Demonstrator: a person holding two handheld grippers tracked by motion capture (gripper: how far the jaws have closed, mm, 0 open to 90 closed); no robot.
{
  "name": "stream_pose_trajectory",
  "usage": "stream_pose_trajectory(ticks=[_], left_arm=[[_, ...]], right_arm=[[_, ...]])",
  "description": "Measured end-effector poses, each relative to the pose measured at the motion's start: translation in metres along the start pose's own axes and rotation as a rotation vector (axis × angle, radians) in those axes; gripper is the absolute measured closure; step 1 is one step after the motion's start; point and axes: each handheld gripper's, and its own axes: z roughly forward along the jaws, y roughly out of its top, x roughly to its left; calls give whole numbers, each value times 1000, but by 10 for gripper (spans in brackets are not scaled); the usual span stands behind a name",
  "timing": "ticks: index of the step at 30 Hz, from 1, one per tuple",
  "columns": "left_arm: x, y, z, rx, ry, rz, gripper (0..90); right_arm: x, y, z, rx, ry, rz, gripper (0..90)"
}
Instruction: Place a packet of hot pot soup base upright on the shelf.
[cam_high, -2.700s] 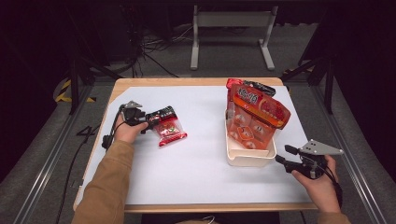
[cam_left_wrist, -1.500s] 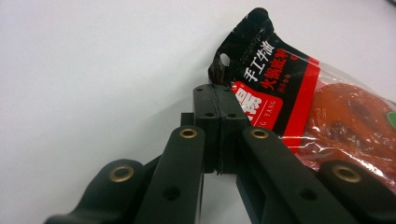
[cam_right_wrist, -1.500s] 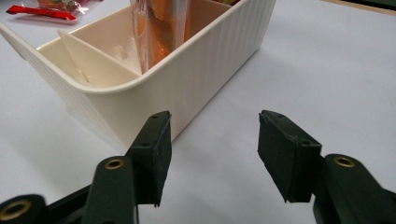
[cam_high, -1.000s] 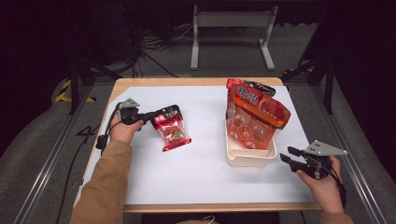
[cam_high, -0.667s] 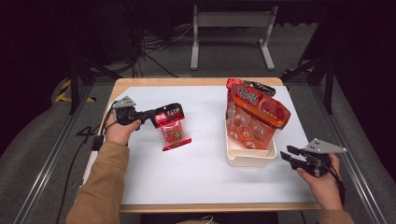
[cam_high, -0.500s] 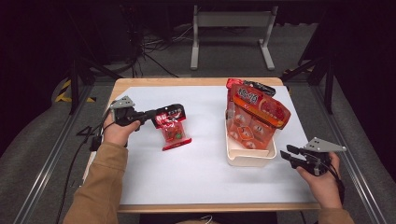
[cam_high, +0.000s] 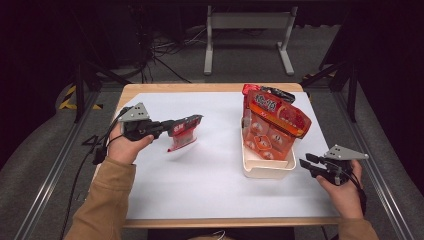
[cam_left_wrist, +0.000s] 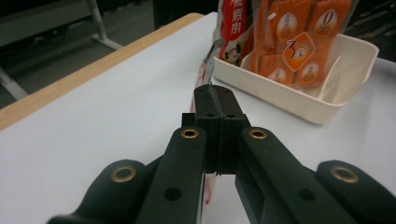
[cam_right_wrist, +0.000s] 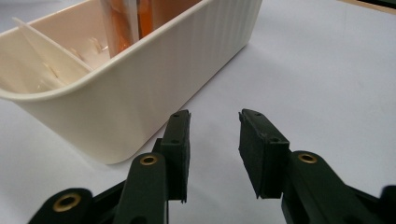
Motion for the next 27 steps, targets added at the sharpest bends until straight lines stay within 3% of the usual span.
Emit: stream_pose_trajectory(ticks=[4,7,10,12,27], left_arm=[[-6,5,-3,-12,-9,14,900],[-15,13,-10,-10,-24,63,900],[-21,18,-13,-19,-42,73,900],[-30,24,-15,-21,-75,88,900],[-55,53,-8,3,-148,147,900]], right_arm=[[-1,-1,1,1,-4,1,631],[-2,-3,3,12,-6,15,630],[-3,-4,4,13,-4,18,630],[-4,-4,4,9,-3,26,630],[-6,-6,1,5,-4,37,629]])
